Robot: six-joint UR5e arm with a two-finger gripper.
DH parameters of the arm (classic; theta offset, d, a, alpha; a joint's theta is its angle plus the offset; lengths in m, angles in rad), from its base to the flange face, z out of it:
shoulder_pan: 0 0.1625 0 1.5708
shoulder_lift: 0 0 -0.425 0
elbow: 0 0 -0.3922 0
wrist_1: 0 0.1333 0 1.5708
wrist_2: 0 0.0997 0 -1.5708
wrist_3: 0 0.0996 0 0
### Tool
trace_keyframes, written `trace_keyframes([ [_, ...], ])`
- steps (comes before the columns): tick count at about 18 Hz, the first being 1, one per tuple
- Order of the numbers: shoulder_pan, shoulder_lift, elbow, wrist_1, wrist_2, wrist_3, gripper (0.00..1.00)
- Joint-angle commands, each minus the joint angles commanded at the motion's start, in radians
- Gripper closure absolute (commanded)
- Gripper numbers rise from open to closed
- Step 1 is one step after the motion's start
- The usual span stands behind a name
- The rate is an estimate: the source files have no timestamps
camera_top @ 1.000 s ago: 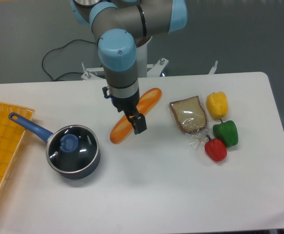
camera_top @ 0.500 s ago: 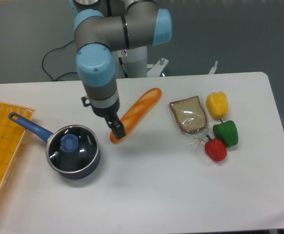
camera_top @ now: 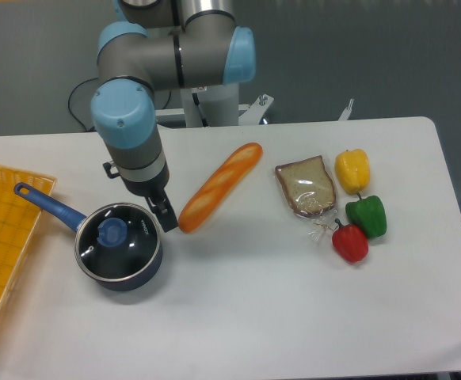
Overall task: Open the lid
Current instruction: 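Move the gripper over the saucepan and lower toward the blue lid knob, then close the gripper on the blue knob of the glass lid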
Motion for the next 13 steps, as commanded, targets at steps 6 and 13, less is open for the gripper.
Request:
trace_keyframes([
  [6,-0.04,-0.035,0.005,0.016,-0.002,0.0,0.0],
  [13,-0.054,-0.058,0.005,0.036,-0.003,0.0,0.0],
])
